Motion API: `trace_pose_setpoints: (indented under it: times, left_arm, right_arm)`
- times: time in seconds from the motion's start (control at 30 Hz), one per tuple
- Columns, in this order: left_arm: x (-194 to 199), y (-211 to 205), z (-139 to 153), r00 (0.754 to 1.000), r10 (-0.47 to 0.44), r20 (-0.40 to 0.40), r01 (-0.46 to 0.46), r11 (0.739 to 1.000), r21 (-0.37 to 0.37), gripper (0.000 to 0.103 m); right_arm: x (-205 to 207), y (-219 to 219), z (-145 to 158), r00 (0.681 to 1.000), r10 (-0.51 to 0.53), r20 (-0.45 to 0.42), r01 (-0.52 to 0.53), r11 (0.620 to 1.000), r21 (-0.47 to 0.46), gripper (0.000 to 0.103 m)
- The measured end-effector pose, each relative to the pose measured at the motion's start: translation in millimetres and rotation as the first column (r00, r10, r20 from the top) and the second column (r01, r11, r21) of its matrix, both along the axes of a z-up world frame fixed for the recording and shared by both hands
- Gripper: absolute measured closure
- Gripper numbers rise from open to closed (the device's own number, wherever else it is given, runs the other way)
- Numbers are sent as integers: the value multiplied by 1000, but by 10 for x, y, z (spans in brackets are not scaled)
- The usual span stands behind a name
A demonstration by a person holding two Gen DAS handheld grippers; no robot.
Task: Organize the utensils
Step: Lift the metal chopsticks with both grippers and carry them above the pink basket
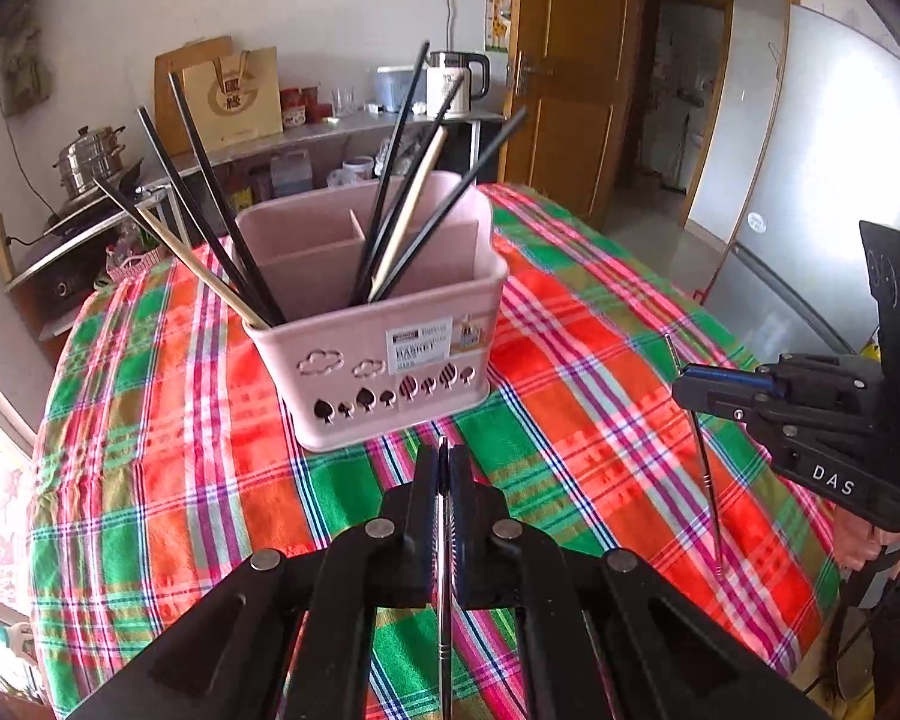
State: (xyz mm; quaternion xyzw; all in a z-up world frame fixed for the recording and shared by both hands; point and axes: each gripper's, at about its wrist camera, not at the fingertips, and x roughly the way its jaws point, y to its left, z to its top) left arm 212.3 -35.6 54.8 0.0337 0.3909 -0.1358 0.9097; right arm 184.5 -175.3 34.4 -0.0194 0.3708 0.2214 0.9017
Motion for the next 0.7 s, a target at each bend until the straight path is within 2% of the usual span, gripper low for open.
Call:
trace_pose_setpoints:
  times: [0.13,0.33,0.7]
  left_arm:
    - [-74,52,278,998,8,58,-7,1000,-17,100]
    - [-219,125,521,993,18,119,-13,999,-45,100]
    - [-523,217,474,993,27,112,-20,998,-65,100]
  right_arm:
    - [-69,19,193,998,3,59,-4,1000,13,99]
    - [-186,-9,376,994,1,110,-5,999,39,99]
    - [-409,-56,339,995,7,102,-8,1000,14,99]
